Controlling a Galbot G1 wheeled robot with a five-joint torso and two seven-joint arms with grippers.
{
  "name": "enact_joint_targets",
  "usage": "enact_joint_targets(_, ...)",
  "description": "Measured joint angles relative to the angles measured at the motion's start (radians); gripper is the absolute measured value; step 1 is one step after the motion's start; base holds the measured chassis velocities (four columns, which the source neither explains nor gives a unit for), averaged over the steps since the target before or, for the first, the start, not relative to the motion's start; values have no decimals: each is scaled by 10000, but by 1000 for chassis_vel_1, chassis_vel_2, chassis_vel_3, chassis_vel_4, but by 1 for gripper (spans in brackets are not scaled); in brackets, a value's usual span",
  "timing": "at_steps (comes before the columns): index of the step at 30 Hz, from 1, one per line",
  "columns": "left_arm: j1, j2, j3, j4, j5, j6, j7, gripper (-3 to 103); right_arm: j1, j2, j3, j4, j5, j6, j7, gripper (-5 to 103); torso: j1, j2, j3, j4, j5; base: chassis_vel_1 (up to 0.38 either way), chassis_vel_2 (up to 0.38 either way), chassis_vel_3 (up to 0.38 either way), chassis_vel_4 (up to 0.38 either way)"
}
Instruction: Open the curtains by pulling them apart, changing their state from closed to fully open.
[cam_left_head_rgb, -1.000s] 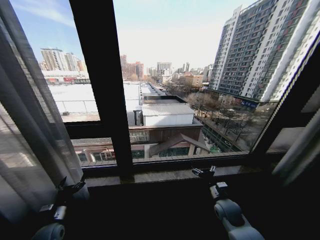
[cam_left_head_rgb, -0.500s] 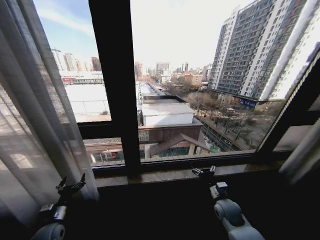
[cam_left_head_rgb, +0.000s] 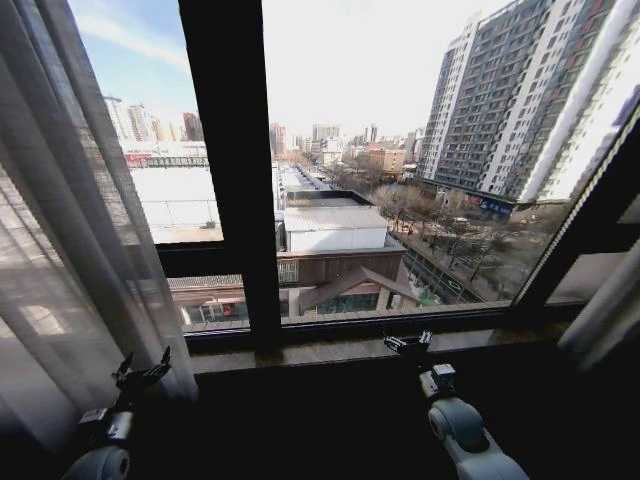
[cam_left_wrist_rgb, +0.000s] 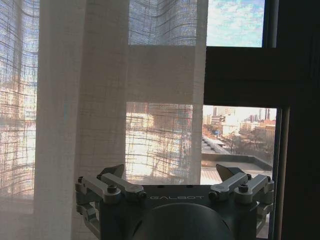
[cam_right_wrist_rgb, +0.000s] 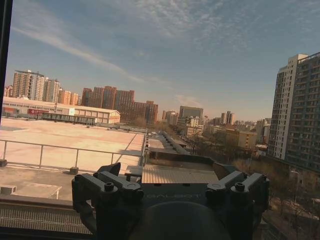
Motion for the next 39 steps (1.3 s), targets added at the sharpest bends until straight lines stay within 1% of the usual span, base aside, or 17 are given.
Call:
enact_joint_targets(5, 0, 0, -1, 0, 0, 0, 0, 100, 0, 0, 0, 0, 0, 0, -1, 100, 0, 0, 0, 2, -4, 0, 0, 0, 0)
enact_joint_targets(27, -4, 0, -1, 0, 0, 0, -4, 100, 0, 0, 0, 0, 0, 0, 0, 100, -1, 0, 0, 1, -3, 0, 0, 0, 0)
enact_joint_targets(31, -159, 15, 118, 1, 0, 167, -116, 101, 0, 0, 0, 0, 0, 0, 0, 100, 0, 0, 1, 8, -3, 0, 0, 0, 0)
enact_joint_targets(32, -429, 46, 353, 0, 1, 444, -255, 100, 0, 0, -1, 0, 0, 0, -1, 100, -1, 0, 0, 10, -2, 0, 0, 0, 0)
enact_joint_targets(33, -816, 99, 676, -1, 5, 861, -467, 97, 0, 0, 0, 0, 0, 0, -1, 100, -1, 1, 0, 1, -2, 0, 0, 0, 0)
enact_joint_targets(34, -1101, 137, 919, -2, 9, 1166, -619, 98, 0, 0, 0, 0, 0, 0, -1, 100, -1, 0, 0, -1, -2, 0, 0, 0, 0)
enact_joint_targets(35, -1101, 137, 919, -2, 9, 1166, -619, 98, 0, 0, 0, 0, 0, 0, -1, 100, -1, 0, 0, -1, -2, 0, 0, 0, 0)
enact_joint_targets(36, -1434, 183, 1203, -5, 15, 1528, -804, 100, 0, 0, 0, 0, 0, 0, -1, 100, 0, 0, 0, -3, -2, 0, 0, 0, 0)
enact_joint_targets(37, -1907, 249, 1605, -11, 24, 2041, -1071, 100, 0, 0, 0, 0, 0, 0, 0, 100, 0, 0, 1, -4, -3, 0, 0, 0, 0)
enact_joint_targets(39, -2511, 331, 2118, -15, 34, 2701, -1414, 100, 0, 0, 0, 0, 0, 0, -1, 100, 0, 0, 1, -2, -2, 0, 0, 0, 0)
